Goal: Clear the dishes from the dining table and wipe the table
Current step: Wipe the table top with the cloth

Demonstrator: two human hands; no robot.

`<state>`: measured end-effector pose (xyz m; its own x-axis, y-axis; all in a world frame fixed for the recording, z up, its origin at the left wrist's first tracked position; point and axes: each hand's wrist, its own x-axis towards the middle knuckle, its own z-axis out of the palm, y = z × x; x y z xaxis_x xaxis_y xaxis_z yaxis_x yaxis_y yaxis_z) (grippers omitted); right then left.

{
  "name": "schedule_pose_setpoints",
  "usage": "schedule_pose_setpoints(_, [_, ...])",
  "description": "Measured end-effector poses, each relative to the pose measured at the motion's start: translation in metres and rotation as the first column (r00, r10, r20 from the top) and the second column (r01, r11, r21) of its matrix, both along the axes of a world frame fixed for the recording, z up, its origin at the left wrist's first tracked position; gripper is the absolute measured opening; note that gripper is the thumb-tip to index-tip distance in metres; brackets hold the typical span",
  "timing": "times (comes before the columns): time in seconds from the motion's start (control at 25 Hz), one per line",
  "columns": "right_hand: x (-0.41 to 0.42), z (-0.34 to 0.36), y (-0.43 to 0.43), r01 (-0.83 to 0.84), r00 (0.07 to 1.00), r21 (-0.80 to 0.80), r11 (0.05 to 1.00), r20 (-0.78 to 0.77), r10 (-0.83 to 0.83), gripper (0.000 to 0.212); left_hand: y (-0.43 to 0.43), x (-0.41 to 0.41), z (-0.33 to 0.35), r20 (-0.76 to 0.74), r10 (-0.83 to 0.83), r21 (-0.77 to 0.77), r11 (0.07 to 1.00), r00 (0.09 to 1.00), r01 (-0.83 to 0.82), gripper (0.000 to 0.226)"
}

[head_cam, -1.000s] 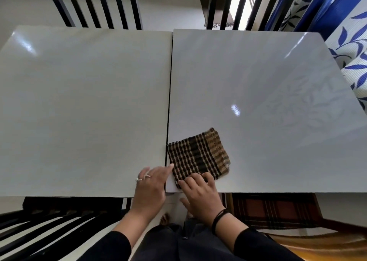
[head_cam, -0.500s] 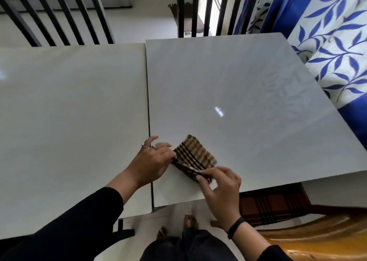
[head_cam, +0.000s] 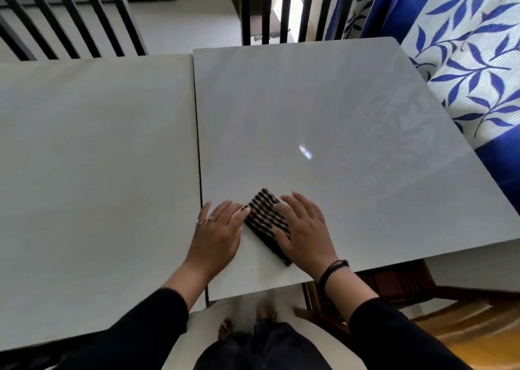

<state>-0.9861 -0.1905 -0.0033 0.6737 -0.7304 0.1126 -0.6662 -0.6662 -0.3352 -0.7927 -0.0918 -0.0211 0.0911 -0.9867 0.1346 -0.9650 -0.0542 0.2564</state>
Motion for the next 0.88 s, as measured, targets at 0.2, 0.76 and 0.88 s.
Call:
schedule_pose_setpoints(0.2, [0.046,-0.017,-0.024,-0.439,0.824,0.084,0.895,-0.361,0.437,0.063,0.076,-0.002,-0.024,0.004,0.289,0.244,0.928,0.957,-0.281,0.054])
schedule_pose_setpoints(0.76, [0.014,-0.043,-0.117,0.622,0.774,0.168,0.765,0.016,-0.633,0.056,0.123,0.014,-0.036,0.024,0.465,0.225,0.86,0.885,-0.458,0.061])
schedule_pose_setpoints(0.88, [0.113,-0.045,-0.123,0.61,0.79,0.165,0.775,-0.201,-0.579,0.076,0.16,0.024,-0.041,0.042,0.576,0.218,0.792,0.817,-0.57,0.063])
